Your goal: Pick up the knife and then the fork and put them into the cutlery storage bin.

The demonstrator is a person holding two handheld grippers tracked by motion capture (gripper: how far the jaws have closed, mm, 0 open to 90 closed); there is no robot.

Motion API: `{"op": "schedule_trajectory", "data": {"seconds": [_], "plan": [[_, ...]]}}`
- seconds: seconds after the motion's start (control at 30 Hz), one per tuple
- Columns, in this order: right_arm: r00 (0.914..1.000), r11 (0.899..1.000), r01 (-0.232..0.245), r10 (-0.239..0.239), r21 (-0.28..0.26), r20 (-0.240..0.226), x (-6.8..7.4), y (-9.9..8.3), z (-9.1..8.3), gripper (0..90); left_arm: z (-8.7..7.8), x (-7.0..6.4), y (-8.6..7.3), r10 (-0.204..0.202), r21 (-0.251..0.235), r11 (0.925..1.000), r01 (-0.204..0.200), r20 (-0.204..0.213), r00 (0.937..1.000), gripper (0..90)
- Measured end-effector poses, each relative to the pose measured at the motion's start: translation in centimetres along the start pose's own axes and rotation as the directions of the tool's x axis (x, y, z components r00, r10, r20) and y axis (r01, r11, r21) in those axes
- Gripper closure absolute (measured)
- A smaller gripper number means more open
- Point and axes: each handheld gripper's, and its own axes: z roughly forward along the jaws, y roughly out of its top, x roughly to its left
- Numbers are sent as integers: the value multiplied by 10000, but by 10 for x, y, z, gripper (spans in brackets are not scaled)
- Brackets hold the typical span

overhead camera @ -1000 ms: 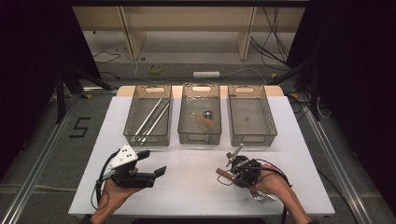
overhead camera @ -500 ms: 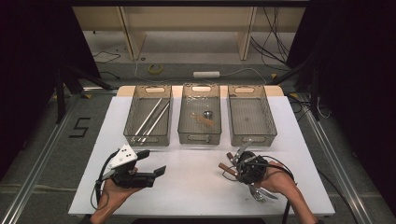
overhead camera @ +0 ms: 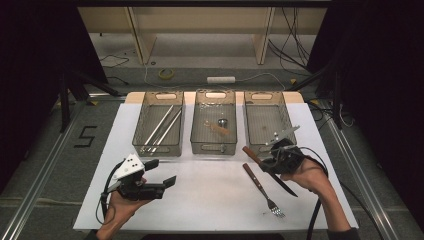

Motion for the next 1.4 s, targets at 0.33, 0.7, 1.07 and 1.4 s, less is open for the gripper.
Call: {"op": "schedule_trajectory", "data": {"seconds": [0.33,0.7,1.07,1.4], "plan": [[9948,9813,-1009,1018,-1637,-29,-33,27,-19,774,-1,0,0,-11,-10,10000,11,1,10000,154],[9805,9444,-1910,1962,-2677,-73,-63,57,-28,774,-1,0,0,-16,-69,10000,16,1,10000,153],[9595,9043,-2663,2816,-3337,-24,-88,83,-31,774,-3,1,1,-48,-197,9998,48,-3,10000,154],[9314,8623,-3303,3636,-3839,155,-106,88,-18,774,-3,1,1,-70,-206,9998,70,30,10000,153]]}}
